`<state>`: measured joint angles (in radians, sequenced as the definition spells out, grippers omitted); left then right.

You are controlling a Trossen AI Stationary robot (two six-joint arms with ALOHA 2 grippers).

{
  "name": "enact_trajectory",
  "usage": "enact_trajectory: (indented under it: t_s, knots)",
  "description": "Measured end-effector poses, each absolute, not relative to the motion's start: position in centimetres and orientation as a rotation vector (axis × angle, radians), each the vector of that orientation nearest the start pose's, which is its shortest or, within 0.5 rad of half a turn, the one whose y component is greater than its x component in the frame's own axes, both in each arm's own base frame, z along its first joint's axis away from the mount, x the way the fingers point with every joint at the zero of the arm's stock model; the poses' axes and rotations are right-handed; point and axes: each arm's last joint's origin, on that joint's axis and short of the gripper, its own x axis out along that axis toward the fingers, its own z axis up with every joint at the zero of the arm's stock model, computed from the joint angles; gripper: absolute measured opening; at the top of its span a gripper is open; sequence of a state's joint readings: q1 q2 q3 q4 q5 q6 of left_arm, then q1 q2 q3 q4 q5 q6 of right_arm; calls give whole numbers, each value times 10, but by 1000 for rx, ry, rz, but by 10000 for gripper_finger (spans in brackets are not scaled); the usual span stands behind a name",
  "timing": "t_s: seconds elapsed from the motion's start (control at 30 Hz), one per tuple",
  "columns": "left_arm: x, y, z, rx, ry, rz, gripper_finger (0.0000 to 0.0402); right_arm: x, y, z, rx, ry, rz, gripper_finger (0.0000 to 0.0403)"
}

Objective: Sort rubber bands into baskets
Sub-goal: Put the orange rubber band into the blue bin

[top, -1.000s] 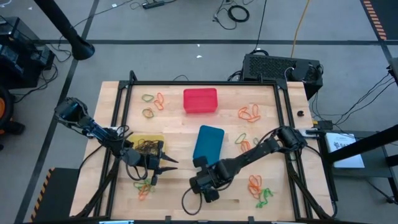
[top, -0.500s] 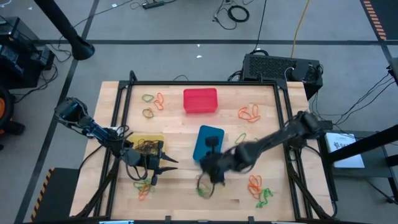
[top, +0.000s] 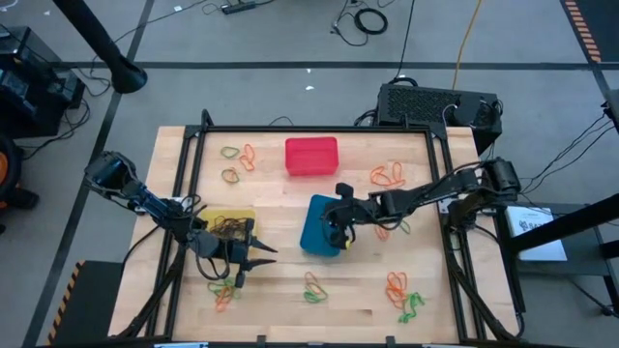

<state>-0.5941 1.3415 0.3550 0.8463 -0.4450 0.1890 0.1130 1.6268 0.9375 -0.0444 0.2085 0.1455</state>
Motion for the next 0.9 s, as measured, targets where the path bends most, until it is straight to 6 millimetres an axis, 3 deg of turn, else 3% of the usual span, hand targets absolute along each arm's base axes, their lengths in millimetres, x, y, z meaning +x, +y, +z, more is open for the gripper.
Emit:
enact_trajectory:
  t_s: [0.37, 0.57, 0.73, 0.9]
  knots:
    - [204, -123, 176, 258, 108, -160, 118, 333, 31, 195, 10, 700, -142, 116]
    - [204, -123, 176, 259, 110, -161, 118, 316, 24, 211, 14, 753, -166, 136]
    - [204, -123, 174, 260, 125, -162, 118, 290, 12, 221, 61, 852, -382, 133]
    - [204, -123, 174, 258, 126, -162, 118, 276, 6, 212, 93, 945, -610, 127]
